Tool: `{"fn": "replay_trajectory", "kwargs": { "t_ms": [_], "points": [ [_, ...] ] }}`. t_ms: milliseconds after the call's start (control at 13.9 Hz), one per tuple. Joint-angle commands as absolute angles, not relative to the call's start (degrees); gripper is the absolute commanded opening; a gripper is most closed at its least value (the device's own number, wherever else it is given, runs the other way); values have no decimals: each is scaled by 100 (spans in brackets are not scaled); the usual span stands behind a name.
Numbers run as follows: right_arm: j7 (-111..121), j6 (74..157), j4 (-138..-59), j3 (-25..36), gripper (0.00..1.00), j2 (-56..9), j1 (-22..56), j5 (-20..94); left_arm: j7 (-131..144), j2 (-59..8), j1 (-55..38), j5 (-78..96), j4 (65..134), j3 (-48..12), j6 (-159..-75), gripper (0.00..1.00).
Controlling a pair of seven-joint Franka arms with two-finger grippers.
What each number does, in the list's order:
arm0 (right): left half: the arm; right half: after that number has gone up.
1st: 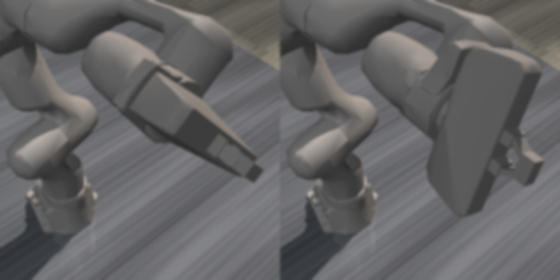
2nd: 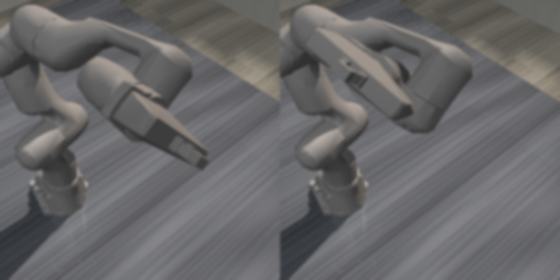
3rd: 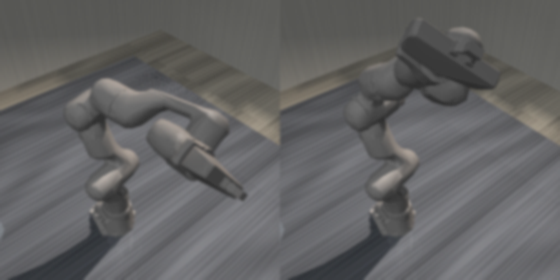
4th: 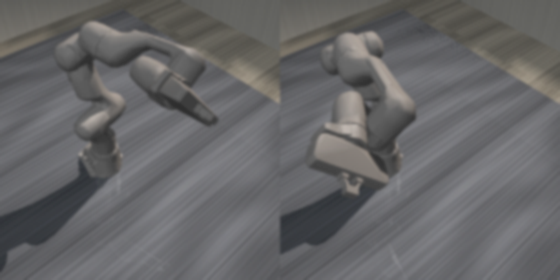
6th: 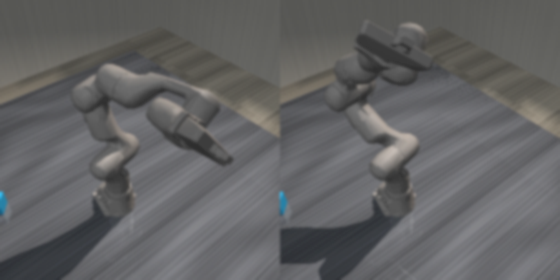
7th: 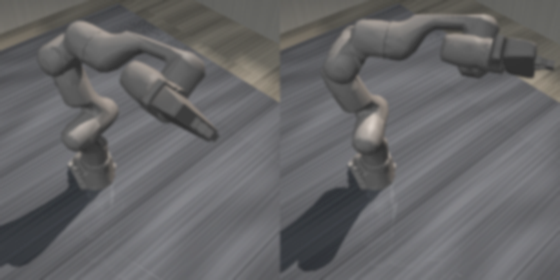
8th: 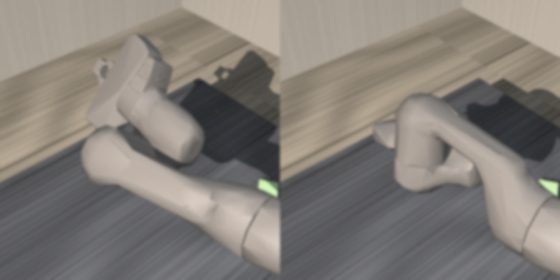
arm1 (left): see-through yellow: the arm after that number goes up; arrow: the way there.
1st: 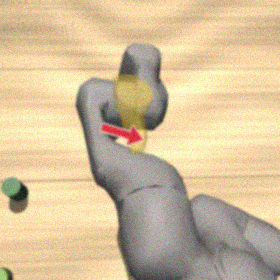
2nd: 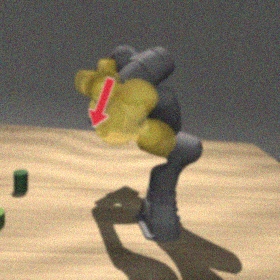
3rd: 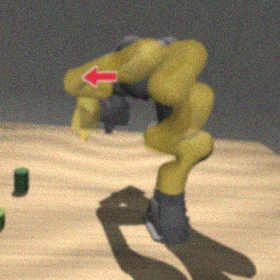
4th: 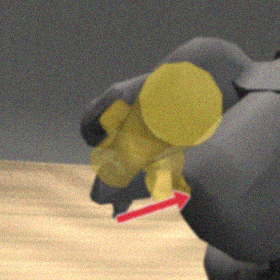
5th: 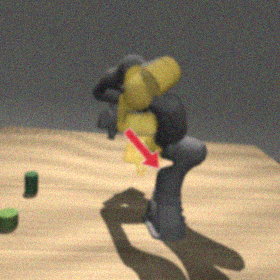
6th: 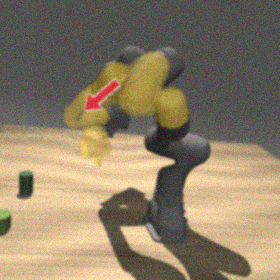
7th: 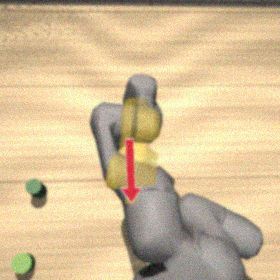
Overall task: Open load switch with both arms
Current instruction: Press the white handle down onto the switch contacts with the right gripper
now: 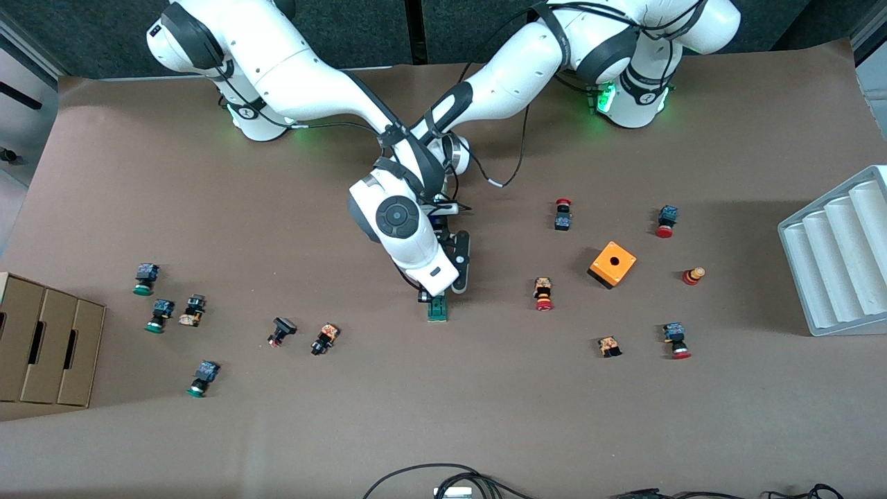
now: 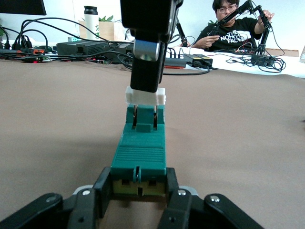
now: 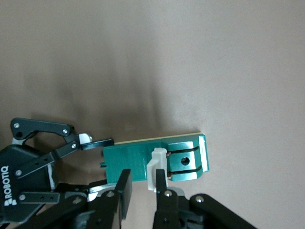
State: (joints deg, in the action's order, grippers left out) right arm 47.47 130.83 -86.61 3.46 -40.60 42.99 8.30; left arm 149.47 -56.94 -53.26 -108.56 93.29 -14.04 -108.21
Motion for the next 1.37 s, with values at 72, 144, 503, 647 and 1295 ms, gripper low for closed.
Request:
{"fn": "replay_trajectory", "kwargs": {
  "t_ms": [72, 144, 503, 647, 1295],
  "points": [
    [4641, 12990, -8894, 360, 27, -3937, 4359, 765, 15152, -5889, -5370, -10978, 9220, -1389, -10978, 20],
    [4632, 12999, -8921, 360, 27, -3929, 4359, 765, 15152, -5889, -5370, -10978, 9228, -1389, -10978, 20],
    [4466, 12990, -8921, 360, 27, -3920, 4377, 765, 15161, -5889, -5370, -10978, 9229, -1389, -10978, 20],
    [4325, 12990, -8930, 360, 27, -3929, 4447, 765, 15161, -5889, -5370, -10978, 9220, -1389, -10978, 20],
    [4280, 13008, -8930, 360, 27, -3955, 4465, 756, 15161, -5880, -5361, -10978, 9229, -1389, -10978, 20]
  ]
}}
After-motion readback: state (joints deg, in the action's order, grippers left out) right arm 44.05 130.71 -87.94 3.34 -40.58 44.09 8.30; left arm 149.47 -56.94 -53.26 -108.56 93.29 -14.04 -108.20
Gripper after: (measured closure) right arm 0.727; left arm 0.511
